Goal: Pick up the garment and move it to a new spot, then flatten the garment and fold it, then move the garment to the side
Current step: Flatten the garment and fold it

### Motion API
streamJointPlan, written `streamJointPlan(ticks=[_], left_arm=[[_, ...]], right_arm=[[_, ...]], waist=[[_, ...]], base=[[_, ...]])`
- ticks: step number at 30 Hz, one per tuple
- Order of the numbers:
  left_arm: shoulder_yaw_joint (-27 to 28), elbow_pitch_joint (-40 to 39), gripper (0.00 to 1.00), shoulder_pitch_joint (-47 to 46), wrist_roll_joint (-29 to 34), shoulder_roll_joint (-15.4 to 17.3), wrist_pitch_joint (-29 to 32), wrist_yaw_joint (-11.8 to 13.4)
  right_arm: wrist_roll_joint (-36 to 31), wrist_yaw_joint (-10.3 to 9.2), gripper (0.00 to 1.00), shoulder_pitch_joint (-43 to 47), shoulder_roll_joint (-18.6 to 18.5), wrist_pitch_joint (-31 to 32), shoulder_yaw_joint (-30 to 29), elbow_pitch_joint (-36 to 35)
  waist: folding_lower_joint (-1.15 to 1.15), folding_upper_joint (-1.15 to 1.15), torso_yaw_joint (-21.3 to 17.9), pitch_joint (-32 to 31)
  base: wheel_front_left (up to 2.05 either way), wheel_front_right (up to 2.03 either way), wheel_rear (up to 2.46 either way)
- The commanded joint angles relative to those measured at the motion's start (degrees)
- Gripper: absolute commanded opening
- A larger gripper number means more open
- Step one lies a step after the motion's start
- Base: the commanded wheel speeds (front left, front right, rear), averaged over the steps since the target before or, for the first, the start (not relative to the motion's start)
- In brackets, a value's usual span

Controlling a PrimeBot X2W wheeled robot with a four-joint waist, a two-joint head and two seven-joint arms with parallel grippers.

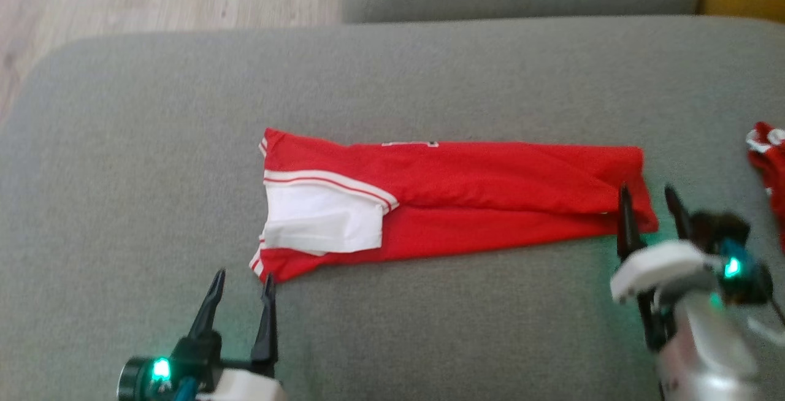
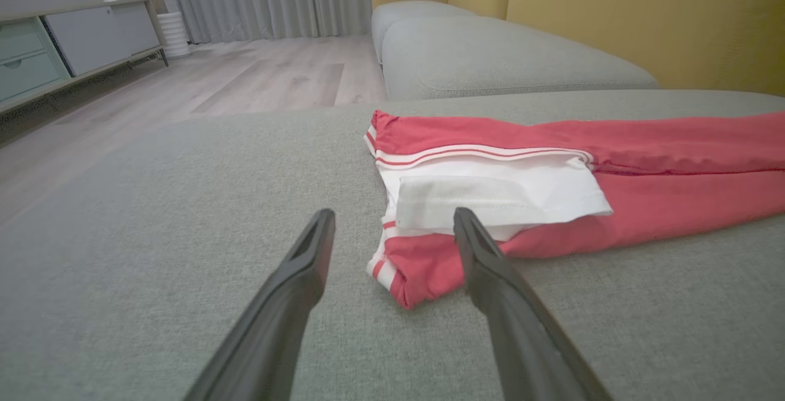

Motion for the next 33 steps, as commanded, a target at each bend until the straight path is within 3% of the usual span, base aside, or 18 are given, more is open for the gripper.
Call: streamJointPlan(ticks=[1, 9, 15, 16, 17, 23, 27, 30, 33], left_arm=[[1.35, -1.08, 1.0, -3.35, 0.39, -0.16, -0.47, -0.44], [-0.23, 0.89, 1.0, -5.72, 0.17, -0.36, -0.47, -1.55], [0.14, 1.11, 1.0, -5.89, -0.25, -0.4, -0.47, -1.56], [0.28, 1.15, 1.0, -5.84, -0.26, -0.4, -0.47, -1.54], [0.38, 1.14, 1.0, -5.85, -0.3, -0.41, -0.47, -1.55], [0.26, 1.1, 1.0, -5.53, -0.53, -0.41, -0.47, -1.55], [0.06, 1.08, 1.0, -5.25, -0.93, -0.42, -0.47, -1.39], [-0.2, 1.43, 1.0, -4.65, -1.1, -0.42, -0.47, -1.42], [-0.79, 1.66, 1.0, -3.76, -1.45, -0.42, -0.47, -1.47]], right_arm=[[-1.98, -0.04, 1.0, -4.58, -0.19, -0.63, 0.34, 0.1], [-12.04, -0.04, 1.0, -10.78, -1.66, 1.25, -11.07, 11.77], [-15.06, -0.04, 1.0, -11.04, -1.13, 1.61, -17.06, 17.34], [-14.72, -0.04, 0.75, -11.2, -0.94, 1.32, -17.26, 18.26], [-14.56, -0.04, 0.0, -11.28, -0.79, 0.96, -17.07, 19.03], [-12.73, -0.04, 0.0, -11.61, -0.52, -0.41, -17.16, 19.21], [-9.83, -0.04, 0.0, -12.48, -0.59, -0.6, -15.67, 12.4], [-5.76, -0.04, 0.0, -12.49, -0.4, -0.61, -10.21, 6.23], [0.66, -0.04, 0.0, -11.89, -0.24, -0.62, -0.98, 1.06]], waist=[[-0.01, 0.0, 1.23, 2.35], [-0.01, 0.0, 3.68, 5.61], [-0.01, 0.0, 3.69, 5.9], [-0.01, 0.0, 3.48, 5.77], [-0.01, 0.0, 3.26, 5.56], [-0.01, 0.0, 2.11, 3.83], [-0.01, 0.0, 1.65, 2.38], [-0.01, 0.0, 1.69, 1.21], [-0.01, 0.0, 2.5, 0.21]], base=[[0.0, 0.0, 0.0], [0.0, 0.0, 0.0], [0.0, 0.0, 0.0], [0.0, 0.0, 0.0], [0.0, 0.0, 0.0], [0.0, 0.0, 0.0], [0.0, 0.0, 0.0], [0.0, 0.0, 0.0], [0.0, 0.0, 0.0]])
